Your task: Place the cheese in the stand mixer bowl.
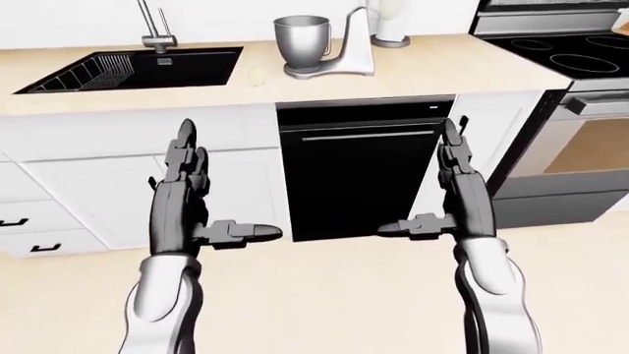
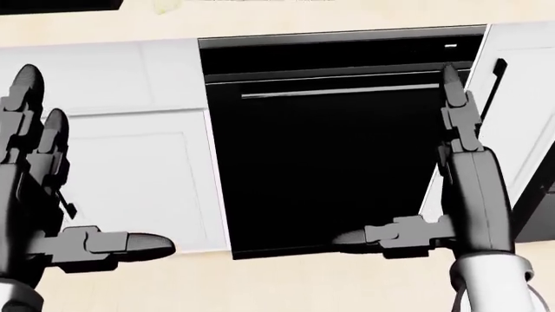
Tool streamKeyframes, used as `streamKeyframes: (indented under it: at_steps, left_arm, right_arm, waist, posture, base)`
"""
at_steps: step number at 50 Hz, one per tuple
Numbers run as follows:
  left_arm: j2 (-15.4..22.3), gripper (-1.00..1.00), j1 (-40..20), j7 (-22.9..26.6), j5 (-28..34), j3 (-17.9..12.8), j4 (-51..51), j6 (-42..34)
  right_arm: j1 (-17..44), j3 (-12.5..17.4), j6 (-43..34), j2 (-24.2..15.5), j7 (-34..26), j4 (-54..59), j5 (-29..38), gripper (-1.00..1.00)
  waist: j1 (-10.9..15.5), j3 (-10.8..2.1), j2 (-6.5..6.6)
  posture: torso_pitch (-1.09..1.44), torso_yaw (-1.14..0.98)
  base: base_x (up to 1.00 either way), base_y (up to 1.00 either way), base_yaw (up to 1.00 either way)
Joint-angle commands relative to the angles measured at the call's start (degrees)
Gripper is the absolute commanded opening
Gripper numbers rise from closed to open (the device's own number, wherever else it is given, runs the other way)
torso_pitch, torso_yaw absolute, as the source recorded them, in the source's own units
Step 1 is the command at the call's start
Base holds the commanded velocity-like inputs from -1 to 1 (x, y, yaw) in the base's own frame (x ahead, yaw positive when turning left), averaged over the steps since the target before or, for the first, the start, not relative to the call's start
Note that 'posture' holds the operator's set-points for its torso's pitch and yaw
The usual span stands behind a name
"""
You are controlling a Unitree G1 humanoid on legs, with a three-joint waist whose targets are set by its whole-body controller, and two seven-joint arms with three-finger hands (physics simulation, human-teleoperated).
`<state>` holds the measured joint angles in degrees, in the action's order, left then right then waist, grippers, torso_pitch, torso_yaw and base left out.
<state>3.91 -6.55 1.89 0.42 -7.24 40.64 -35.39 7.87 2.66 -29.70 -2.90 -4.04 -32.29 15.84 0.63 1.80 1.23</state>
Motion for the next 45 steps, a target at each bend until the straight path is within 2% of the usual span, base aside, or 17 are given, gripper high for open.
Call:
streamKeyframes:
  at_steps: [1,5,6,8,14,18,19,21,27,30,31,33,39,41,43,44,45]
  left_arm:
    - [0.1,1.00,-1.0,0.1,-0.2,0.3,1.7,1.8]
    - [0.0,1.00,-0.9,0.1,-0.2,0.3,1.6,2.0]
    - [0.0,1.00,-0.8,0.1,-0.2,0.4,1.4,2.2]
    - [0.0,1.00,-0.9,0.1,-0.2,0.4,1.8,1.8]
    - [0.0,1.00,-0.7,0.1,-0.2,0.3,1.7,2.1]
    - [0.0,1.00,-0.7,0.1,-0.2,0.3,1.6,2.1]
    - [0.0,1.00,-0.7,0.1,-0.2,0.3,1.8,2.0]
    - [0.1,1.00,-0.8,0.1,-0.2,0.3,2.1,1.7]
    - [0.0,1.00,-0.7,0.1,-0.2,0.3,2.0,1.9]
    - [0.0,1.00,-0.7,0.1,-0.2,0.4,2.1,1.9]
    - [0.0,1.00,-0.7,0.1,-0.2,0.3,2.1,1.9]
    - [0.0,1.00,-0.7,0.1,-0.2,0.4,2.0,1.9]
    - [0.0,1.00,-0.7,0.0,-0.2,0.3,2.0,2.0]
    - [0.0,1.00,-0.7,0.0,-0.2,0.3,1.9,2.1]
    - [-0.1,1.00,-0.5,0.0,-0.2,0.3,1.9,2.2]
    - [0.0,1.00,-0.6,0.0,-0.2,0.3,1.9,2.2]
    - [0.0,1.00,-0.6,0.0,-0.3,0.2,1.8,2.3]
  right_arm:
    - [1.1,0.4,1.5,-0.3,0.5,-2.0,0.4,1.00]
    - [1.1,0.4,1.4,-0.3,0.5,-2.1,0.4,1.00]
    - [1.1,0.4,1.4,-0.3,0.5,-2.0,0.4,1.00]
    - [1.1,0.4,1.3,-0.3,0.4,-2.2,0.5,1.00]
    - [1.2,0.4,1.3,-0.4,0.4,-2.1,0.5,1.00]
    - [1.2,0.5,1.4,-0.4,0.3,-2.0,0.5,1.00]
    - [1.3,0.6,1.4,-0.4,0.3,-1.9,0.5,1.00]
    - [1.3,0.6,1.5,-0.4,0.3,-1.8,0.4,1.00]
    - [1.3,0.6,1.5,-0.5,0.3,-1.8,0.4,1.00]
    - [1.3,0.6,1.4,-0.5,0.3,-2.0,0.6,1.00]
    - [1.3,0.6,1.4,-0.5,0.3,-2.0,0.6,1.00]
    - [1.3,0.5,1.4,-0.5,0.3,-2.0,0.6,1.00]
    - [1.2,0.5,1.3,-0.4,0.4,-2.0,0.8,1.00]
    - [1.2,0.4,1.2,-0.4,0.3,-1.9,0.9,1.00]
    - [1.2,0.4,1.2,-0.4,0.3,-2.0,1.0,1.00]
    - [1.2,0.4,1.2,-0.4,0.3,-1.9,1.0,1.00]
    - [1.2,0.4,1.2,-0.4,0.3,-1.9,1.0,1.00]
  waist:
    - [-0.1,-0.45,-0.05]
    - [0.2,-1.45,-5.01]
    - [-0.3,-0.78,-2.89]
    - [-0.5,-0.42,-3.83]
    - [-0.7,0.43,-0.79]
    - [-0.9,-0.73,4.46]
    - [-0.3,-0.51,2.12]
    - [-0.3,-0.51,2.67]
    - [0.0,-0.42,-0.90]
    - [0.1,-1.37,-5.55]
    - [-0.5,-1.00,-3.78]
    - [-0.4,-0.67,-4.25]
    - [-0.7,0.02,-1.10]
    - [-0.9,0.00,0.91]
    - [-1.0,-1.32,4.72]
    - [-0.2,-0.70,2.02]
    - [-0.5,-0.57,2.95]
  posture:
    - [0.00,0.00]
    - [0.00,0.00]
    - [0.00,0.00]
    - [0.00,0.00]
    - [0.00,0.00]
    - [0.00,0.00]
    - [0.00,0.00]
    - [0.00,0.00]
    - [0.00,0.00]
    - [0.00,0.00]
    - [0.00,0.00]
    - [0.00,0.00]
    - [0.00,0.00]
    - [0.00,0.00]
    - [0.00,0.00]
    - [0.00,0.00]
    - [0.00,0.00]
  base:
    - [0.14,0.00,0.00]
    - [0.14,0.00,0.00]
    - [0.13,0.00,0.00]
    - [0.13,0.00,0.00]
    - [0.14,0.00,0.00]
    - [0.14,0.00,0.00]
    - [0.15,0.00,0.00]
    - [0.14,0.00,0.00]
    - [0.14,0.00,0.00]
    - [0.14,0.00,0.00]
    - [0.13,0.00,0.00]
    - [0.13,0.00,0.00]
    - [0.14,0.00,0.00]
    - [0.14,0.00,0.00]
    - [0.14,0.00,0.00]
    - [0.13,0.00,0.00]
    - [0.13,0.00,0.00]
